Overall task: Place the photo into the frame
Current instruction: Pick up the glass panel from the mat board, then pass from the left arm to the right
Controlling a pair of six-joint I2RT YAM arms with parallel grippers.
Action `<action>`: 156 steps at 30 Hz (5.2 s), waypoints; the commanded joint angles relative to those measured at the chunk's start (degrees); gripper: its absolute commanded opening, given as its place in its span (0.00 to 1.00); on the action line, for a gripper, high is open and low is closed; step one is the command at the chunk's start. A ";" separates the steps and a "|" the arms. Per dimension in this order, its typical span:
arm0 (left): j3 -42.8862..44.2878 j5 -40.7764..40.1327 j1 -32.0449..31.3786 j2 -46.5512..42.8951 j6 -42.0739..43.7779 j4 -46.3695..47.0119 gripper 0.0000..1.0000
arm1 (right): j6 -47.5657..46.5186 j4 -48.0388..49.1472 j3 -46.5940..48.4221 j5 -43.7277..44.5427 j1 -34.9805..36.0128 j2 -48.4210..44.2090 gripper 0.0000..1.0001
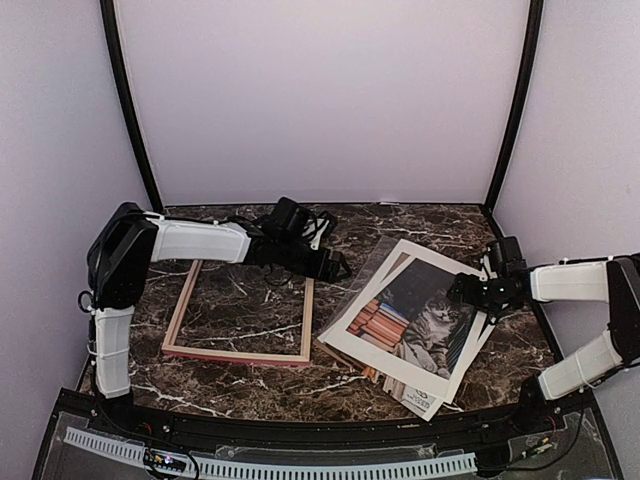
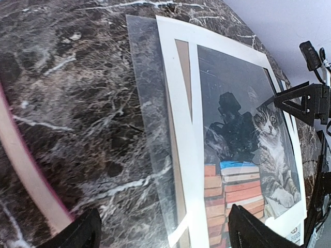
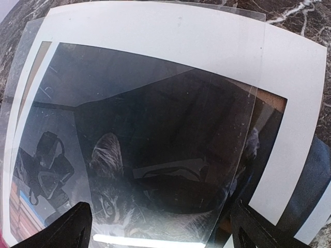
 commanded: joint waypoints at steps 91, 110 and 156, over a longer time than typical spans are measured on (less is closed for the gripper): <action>-11.60 33.19 1.86 -5.68 -19.22 31.80 0.00 | -4.64 4.06 2.96 -18.74 -0.84 -7.91 0.96; -26.70 38.91 6.30 -15.65 -30.68 54.75 0.00 | -0.20 25.20 -1.78 -34.38 -0.84 -1.40 0.93; -31.10 9.23 5.28 -25.40 -4.47 14.42 0.00 | 1.93 23.90 3.26 -33.18 7.25 15.73 0.89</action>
